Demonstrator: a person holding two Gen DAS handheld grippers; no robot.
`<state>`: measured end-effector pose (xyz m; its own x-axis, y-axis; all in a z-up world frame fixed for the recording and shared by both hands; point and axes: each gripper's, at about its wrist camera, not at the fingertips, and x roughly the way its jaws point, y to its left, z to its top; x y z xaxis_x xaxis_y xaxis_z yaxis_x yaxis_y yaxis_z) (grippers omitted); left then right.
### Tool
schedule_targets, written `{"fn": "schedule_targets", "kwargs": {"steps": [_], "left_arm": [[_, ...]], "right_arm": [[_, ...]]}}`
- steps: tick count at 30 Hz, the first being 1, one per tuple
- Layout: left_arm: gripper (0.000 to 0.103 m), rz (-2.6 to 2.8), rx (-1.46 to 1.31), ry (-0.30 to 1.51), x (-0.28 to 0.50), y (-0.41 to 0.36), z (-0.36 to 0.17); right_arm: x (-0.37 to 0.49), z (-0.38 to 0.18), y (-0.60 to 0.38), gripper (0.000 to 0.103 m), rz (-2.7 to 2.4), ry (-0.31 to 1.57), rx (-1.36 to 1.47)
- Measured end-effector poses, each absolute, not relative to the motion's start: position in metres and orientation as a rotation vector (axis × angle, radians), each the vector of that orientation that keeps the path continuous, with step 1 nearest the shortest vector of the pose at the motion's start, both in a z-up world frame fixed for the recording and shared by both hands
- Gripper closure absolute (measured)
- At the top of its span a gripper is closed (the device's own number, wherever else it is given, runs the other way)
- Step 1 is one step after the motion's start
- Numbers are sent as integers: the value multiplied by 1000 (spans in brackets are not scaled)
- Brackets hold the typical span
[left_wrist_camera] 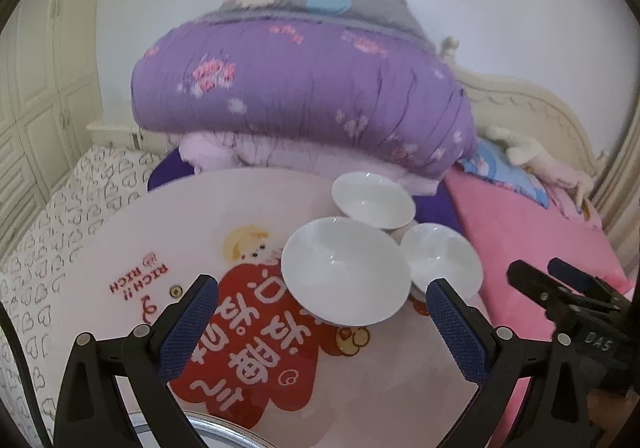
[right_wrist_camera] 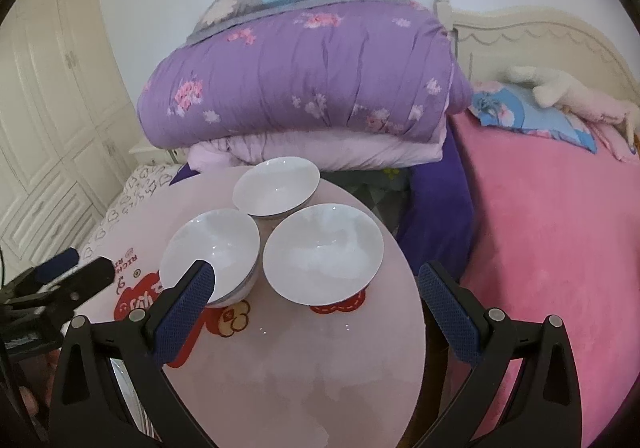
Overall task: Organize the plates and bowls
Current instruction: 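Move both grippers toward the group of white bowls, then close both grippers on the rim of a large white bowl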
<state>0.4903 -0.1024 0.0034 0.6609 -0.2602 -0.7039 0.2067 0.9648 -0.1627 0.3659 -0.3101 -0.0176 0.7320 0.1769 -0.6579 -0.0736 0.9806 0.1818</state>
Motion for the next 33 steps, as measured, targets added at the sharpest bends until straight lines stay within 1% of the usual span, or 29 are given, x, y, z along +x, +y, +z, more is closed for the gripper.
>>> {"fn": "schedule_targets", "kwargs": {"steps": [7, 9, 15, 17, 18, 20, 22, 25, 27, 29, 31, 33], "left_arm": [[1, -216, -94, 887, 532, -104, -23], [1, -204, -94, 904, 545, -106, -29], [1, -189, -85, 943, 573, -118, -45], [1, -185, -85, 956, 580, -120, -51], [1, -183, -88, 965, 585, -122, -54], [2, -182, -89, 975, 591, -124, -57], [3, -181, -89, 985, 595, -123, -61], [9, -184, -88, 1014, 602, -126, -70], [12, -191, -92, 1030, 599, -124, -74], [12, -192, -95, 1043, 600, -124, -78], [13, -193, -95, 1051, 600, -122, -79], [17, -202, -99, 1070, 602, -124, -83]], "right_arm": [[394, -30, -295, 0, 207, 774, 143], [405, -34, -289, 2, 224, 786, 136], [440, -47, -272, 16, 295, 832, 99], [448, -51, -268, 24, 316, 850, 90], [453, -54, -266, 26, 326, 861, 82], [461, -60, -261, 36, 351, 883, 67], [467, -65, -256, 40, 378, 902, 50], [472, -71, -250, 45, 410, 923, 30], [474, -73, -247, 46, 421, 928, 18], [475, -73, -244, 48, 438, 930, 3], [478, -74, -239, 48, 449, 935, -15], [481, -77, -236, 48, 448, 946, -33]]}}
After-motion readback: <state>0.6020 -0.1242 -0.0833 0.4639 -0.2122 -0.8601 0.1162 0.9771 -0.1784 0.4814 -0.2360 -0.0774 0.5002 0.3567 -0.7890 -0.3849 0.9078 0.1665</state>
